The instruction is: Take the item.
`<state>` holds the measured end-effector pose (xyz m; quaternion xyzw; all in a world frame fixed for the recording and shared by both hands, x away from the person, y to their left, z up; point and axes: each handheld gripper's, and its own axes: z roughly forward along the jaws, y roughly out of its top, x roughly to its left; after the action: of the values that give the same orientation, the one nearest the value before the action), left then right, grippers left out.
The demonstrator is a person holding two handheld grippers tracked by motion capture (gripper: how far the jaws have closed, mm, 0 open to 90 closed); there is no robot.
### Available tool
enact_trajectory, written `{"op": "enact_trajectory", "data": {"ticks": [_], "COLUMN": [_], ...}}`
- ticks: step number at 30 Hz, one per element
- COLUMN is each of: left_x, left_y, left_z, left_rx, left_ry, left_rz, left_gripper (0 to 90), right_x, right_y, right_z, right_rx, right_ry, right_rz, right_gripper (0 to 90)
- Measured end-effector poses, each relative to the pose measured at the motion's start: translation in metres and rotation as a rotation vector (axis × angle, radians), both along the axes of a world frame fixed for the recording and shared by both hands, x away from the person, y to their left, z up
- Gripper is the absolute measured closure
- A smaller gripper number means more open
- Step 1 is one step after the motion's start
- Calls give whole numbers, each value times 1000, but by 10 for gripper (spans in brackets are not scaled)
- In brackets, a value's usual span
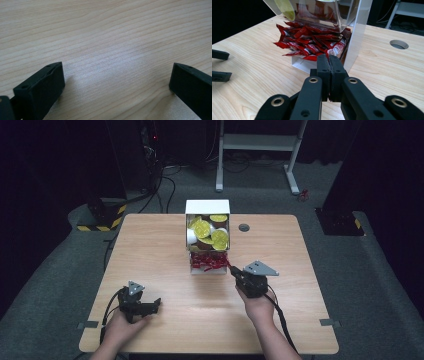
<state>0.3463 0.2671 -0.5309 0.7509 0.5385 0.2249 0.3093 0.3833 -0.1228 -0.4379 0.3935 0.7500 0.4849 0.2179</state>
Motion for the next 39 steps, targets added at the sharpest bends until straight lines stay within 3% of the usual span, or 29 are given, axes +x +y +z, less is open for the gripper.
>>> {"op": "enact_trajectory", "data": {"ticks": [6,11,26,39], "left_x": [0,0,0,0], "left_y": [0,0,0,0], "left_z": [0,0,0,0], "left_rx": [0,-1,-3,-2], "left_ry": [0,0,-4,-5], "left_rz": [0,-2,0,1], "left_gripper": [4,4,7,7], "right_x": [-6,-13,-33,-48], "right_y": [-3,-4,-12,-25], "right_z": [0,-1,-10,-8], "right_rx": [16,1,92,103], "right_ry": [-8,-31,-80,-101], "right_rz": [8,9,5,4], "right_gripper": [890,889,891,892]}}
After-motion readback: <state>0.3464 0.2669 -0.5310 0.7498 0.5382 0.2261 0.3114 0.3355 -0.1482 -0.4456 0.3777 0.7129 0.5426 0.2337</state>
